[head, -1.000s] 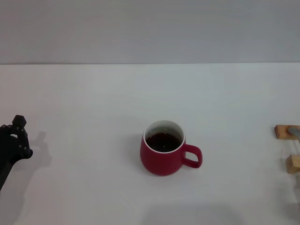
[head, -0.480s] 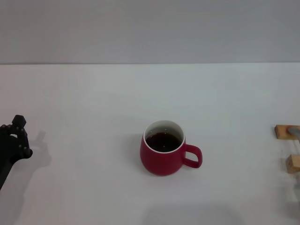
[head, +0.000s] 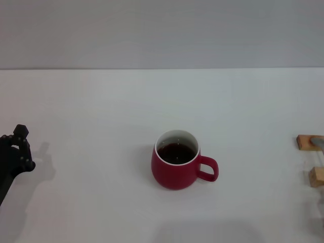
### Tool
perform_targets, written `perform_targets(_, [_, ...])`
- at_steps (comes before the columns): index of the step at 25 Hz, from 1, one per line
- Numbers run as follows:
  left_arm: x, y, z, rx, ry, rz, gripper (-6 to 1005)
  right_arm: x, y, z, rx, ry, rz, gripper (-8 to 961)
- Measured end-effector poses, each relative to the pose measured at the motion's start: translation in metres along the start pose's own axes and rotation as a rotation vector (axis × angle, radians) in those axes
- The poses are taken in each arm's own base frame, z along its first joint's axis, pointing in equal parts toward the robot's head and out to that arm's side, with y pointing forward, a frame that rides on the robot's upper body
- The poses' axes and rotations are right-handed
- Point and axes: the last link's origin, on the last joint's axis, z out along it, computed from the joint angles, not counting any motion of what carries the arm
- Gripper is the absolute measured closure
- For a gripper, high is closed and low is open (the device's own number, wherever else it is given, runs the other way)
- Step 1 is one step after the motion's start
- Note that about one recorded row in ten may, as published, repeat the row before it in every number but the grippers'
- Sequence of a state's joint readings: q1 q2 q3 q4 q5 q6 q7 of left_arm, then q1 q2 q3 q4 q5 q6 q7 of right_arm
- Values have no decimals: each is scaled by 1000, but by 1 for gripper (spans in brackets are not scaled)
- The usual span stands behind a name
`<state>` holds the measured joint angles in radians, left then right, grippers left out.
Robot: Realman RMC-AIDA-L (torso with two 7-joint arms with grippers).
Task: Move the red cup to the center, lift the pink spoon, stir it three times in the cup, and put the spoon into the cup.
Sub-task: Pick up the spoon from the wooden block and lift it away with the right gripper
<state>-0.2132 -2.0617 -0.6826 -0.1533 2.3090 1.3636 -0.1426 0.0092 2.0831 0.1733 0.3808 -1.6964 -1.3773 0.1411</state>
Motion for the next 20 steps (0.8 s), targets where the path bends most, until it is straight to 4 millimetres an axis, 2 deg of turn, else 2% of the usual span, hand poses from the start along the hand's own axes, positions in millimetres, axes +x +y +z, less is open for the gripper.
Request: perform_targets(20, [0, 2, 0, -9, 1, -1, 1000, 3, 1, 1, 1, 19, 2, 370])
